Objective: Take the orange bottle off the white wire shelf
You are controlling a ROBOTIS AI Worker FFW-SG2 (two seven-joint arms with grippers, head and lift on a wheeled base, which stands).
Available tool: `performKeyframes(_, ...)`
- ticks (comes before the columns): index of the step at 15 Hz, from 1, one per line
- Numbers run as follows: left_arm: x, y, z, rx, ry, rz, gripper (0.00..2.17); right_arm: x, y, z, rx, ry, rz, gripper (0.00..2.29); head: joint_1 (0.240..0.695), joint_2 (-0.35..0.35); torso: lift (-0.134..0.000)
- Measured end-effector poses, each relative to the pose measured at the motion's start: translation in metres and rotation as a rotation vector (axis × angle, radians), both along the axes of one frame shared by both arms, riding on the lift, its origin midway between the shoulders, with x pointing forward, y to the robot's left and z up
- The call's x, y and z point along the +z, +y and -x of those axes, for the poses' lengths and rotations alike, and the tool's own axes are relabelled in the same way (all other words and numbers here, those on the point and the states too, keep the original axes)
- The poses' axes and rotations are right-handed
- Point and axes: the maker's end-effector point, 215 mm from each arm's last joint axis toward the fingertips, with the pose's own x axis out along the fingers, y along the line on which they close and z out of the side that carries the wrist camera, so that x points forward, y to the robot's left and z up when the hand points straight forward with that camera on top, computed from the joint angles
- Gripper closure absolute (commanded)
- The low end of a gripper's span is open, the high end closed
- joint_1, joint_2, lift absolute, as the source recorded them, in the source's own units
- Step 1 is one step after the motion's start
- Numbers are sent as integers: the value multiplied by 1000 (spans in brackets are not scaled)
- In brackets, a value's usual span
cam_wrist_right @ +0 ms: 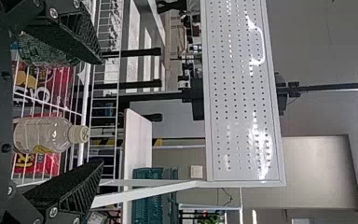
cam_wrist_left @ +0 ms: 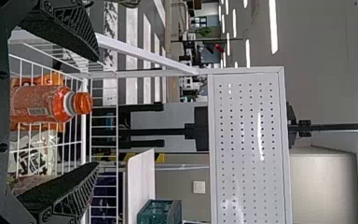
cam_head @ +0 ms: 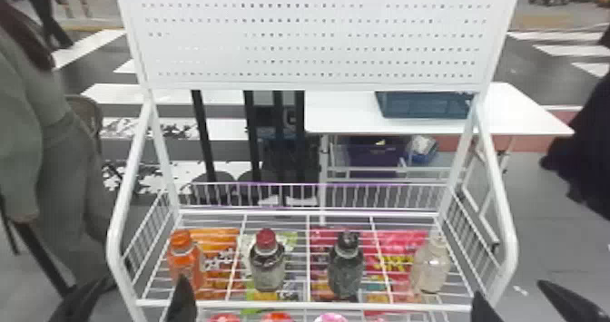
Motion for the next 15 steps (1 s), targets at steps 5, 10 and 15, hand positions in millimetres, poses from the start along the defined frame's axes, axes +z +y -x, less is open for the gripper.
performKeyframes(5, 0, 0, 0, 0, 1, 0, 103, -2, -2, 0, 1, 4, 7, 140, 499, 0, 0)
performKeyframes(10, 0, -1, 0, -5, -1, -3, 103, -3, -2, 1, 2, 6, 12, 140, 499, 0, 0)
performKeyframes(15, -49, -3, -10, 10, 61, 2, 107, -9, -2, -1, 3, 13, 11, 140, 499, 0, 0)
